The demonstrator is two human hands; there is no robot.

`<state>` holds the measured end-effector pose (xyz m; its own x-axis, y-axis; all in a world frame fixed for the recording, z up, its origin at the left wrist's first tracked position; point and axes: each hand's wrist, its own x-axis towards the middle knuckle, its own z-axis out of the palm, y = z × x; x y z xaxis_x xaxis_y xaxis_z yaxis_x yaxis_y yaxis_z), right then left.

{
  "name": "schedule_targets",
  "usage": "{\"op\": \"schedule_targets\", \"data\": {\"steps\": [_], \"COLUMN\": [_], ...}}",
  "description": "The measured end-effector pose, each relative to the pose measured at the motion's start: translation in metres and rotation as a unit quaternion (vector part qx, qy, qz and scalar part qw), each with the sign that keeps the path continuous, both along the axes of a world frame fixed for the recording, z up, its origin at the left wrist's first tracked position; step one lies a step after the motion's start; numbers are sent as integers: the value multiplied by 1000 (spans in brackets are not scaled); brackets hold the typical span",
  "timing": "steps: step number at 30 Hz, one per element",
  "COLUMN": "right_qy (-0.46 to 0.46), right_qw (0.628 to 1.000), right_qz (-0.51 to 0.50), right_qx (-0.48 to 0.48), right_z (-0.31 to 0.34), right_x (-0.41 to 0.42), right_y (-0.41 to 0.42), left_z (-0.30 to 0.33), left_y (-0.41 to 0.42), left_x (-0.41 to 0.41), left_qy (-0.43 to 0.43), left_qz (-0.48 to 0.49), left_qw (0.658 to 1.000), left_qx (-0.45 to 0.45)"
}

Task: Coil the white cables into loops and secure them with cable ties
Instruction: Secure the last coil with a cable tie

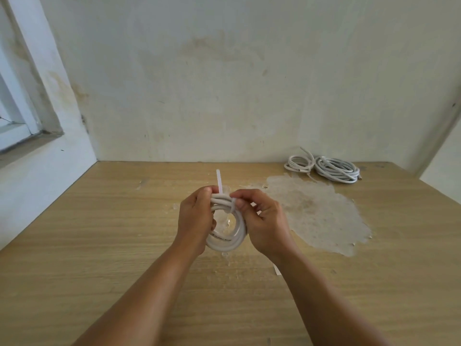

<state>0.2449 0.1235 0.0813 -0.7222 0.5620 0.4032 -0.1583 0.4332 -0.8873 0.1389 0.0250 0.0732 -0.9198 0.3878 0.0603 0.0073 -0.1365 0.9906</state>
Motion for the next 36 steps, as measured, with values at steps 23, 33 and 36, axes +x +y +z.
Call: {"op": "schedule_targets", "data": {"steps": [23,33,36], "right_qy": [-4,23,15], "right_qw": [991,988,986], "right_qz": [14,-13,-6], "right_qx": [-131,-153,-167], "right_z": [14,22,23], "right_x": [-18,-17,-16], "right_y": [-7,-5,-6], "left_z": [-3,3,2], "left_y": [-3,-5,-6], "left_x": [-2,-4,-2], "left_qy": [66,119,117], "left_qz": [-22,-42,-63], "left_qw": [998,992,991], "left_qx": [9,6,9]}}
